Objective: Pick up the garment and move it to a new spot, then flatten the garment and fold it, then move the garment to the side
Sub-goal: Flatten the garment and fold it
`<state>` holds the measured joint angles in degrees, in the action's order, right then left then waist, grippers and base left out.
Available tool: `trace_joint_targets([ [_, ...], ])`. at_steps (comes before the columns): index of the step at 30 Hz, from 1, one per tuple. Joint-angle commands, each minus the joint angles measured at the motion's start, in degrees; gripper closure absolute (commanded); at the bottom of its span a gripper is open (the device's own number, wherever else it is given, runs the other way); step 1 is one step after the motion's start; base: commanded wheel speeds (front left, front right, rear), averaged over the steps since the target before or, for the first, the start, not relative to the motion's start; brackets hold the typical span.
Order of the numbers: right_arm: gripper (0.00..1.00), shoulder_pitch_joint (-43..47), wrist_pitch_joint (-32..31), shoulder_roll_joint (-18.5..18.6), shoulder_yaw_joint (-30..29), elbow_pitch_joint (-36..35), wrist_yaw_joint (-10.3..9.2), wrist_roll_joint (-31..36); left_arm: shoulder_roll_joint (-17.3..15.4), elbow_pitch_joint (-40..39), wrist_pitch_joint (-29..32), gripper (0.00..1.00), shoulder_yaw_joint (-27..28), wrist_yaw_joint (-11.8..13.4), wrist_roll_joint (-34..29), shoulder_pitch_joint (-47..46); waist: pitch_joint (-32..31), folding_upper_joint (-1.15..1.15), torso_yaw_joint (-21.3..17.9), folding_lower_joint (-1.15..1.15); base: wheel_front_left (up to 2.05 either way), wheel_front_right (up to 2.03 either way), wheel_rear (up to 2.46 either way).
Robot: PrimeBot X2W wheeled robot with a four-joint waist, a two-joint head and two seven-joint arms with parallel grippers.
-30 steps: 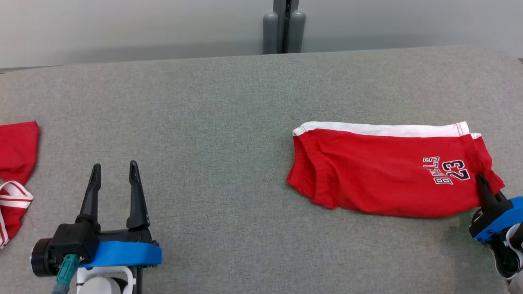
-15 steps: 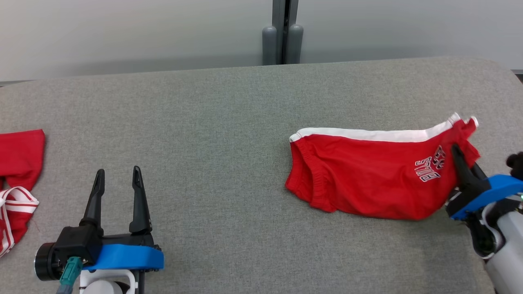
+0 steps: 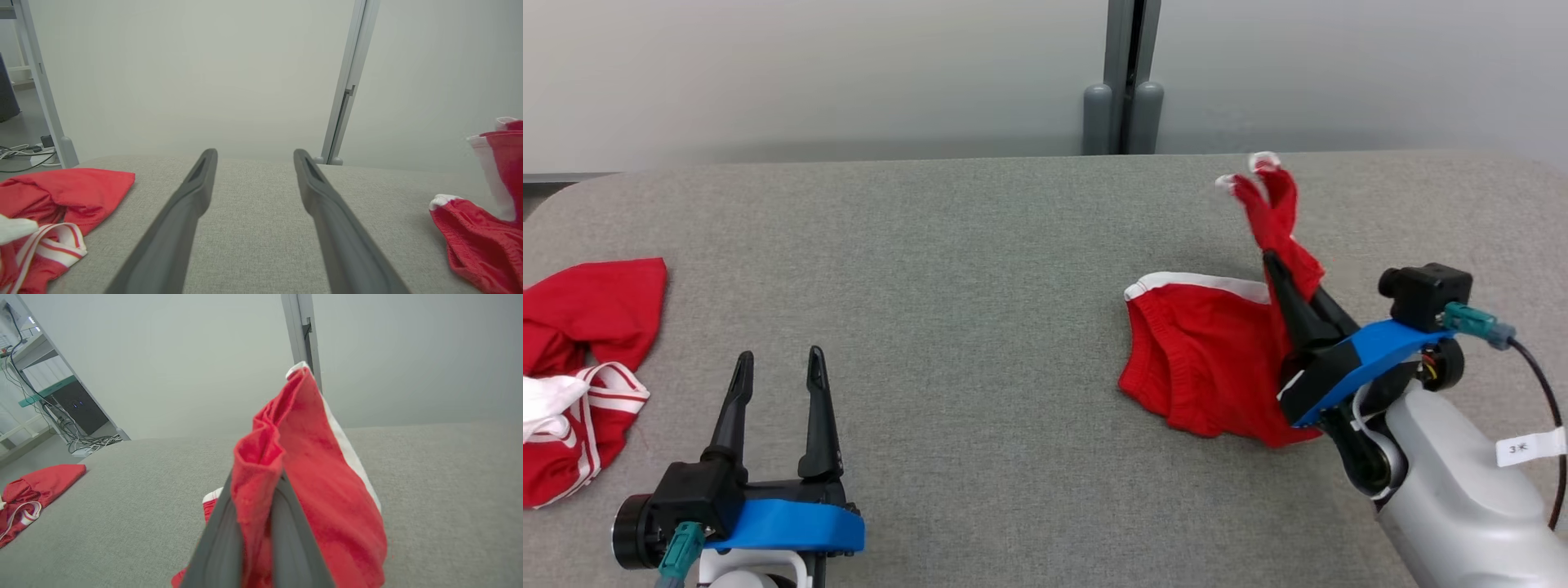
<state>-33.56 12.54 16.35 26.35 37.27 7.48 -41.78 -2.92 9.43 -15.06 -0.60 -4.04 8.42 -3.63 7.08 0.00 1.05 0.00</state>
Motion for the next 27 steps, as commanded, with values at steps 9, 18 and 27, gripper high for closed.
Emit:
trace_joint_targets([
  [9, 1.0, 3.5, -2.8, -3.9, 3.2, 0.4, 0.02, 2.4, 0.0, 0.6, -0.2, 0.0, -0.6, -0.2, 0.6, 0.0, 0.4, 0.0, 2.9, 0.0, 0.0, 0.0, 0.0],
  [18, 0.0, 7.4, 0.2, -5.1, 5.2, 0.4, 0.02, 3.3, 0.1, 0.7, -0.2, 0.0, -0.8, 0.3, 1.0, 0.3, 1.0, 0.0, 2.7, 0.0, 0.0, 0.0, 0.0],
  [27, 0.0, 11.3, 2.6, -1.9, -1.1, -6.3, 0.03, 7.2, 0.0, 1.0, -0.2, 0.0, -0.8, 0.2, 0.6, 0.3, -0.3, 0.0, -1.4, 0.0, 0.0, 0.0, 0.0],
])
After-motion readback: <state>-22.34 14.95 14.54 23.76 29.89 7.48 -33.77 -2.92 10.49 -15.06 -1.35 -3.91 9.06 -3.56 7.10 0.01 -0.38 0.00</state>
